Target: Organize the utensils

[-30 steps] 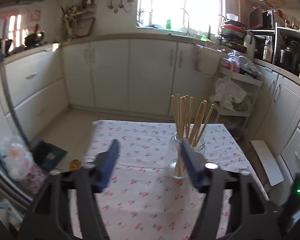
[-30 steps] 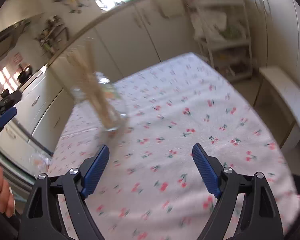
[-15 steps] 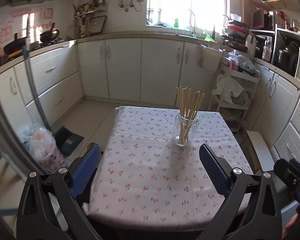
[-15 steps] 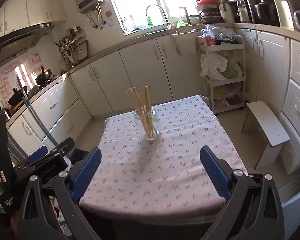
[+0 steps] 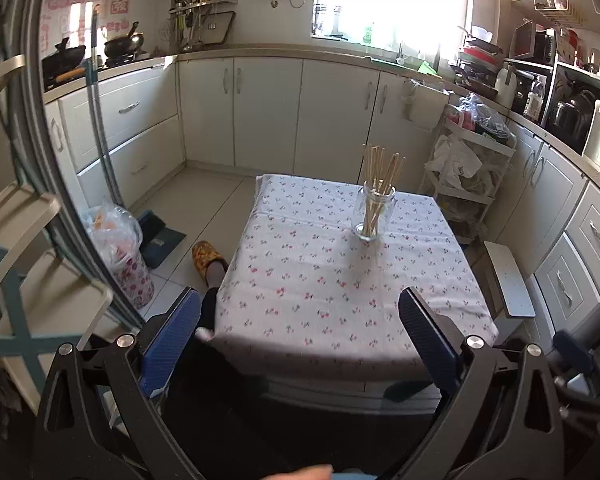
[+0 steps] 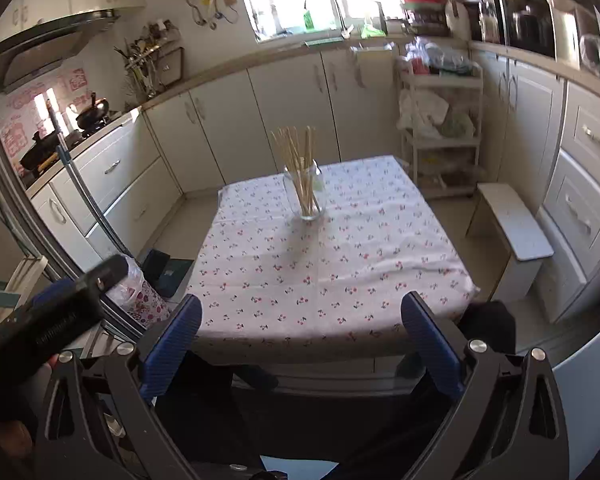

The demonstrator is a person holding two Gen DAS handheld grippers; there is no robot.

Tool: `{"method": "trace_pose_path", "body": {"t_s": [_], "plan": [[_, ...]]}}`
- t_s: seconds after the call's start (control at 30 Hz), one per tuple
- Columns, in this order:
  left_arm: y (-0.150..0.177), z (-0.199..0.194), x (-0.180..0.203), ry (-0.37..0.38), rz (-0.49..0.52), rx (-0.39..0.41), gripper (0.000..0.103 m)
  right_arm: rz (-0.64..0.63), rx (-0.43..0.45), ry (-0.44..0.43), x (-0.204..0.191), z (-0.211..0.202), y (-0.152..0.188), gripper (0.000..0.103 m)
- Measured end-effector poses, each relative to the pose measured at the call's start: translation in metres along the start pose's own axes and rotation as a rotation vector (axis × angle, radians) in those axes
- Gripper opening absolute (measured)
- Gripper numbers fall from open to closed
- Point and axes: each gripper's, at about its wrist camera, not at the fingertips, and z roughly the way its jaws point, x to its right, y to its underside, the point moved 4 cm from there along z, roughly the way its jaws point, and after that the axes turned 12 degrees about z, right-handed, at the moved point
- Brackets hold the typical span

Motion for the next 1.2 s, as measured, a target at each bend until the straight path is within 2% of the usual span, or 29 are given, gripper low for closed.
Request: {"method": "trace_pose_path", "body": {"t_s": [0.27,0.5,1.2], "plan": [[0.006,-0.026,-0.013,-0.038,-0.03,0.034,0.095,-0.028,0.04,-0.015,-0.009,-0.023,0.001,0.096],[0.0,-0.04,-0.011,-0.036,0.0,0.064,0.095,-0.042,0.062,-0.027,-0.012,-0.032,-0.001,0.096],[0.001,-0.045,-0.021,-0.05,-0.009,0.067,0.095,-0.063,0.065,-0.046,-0.018,-0.038,0.0,0.096]]}}
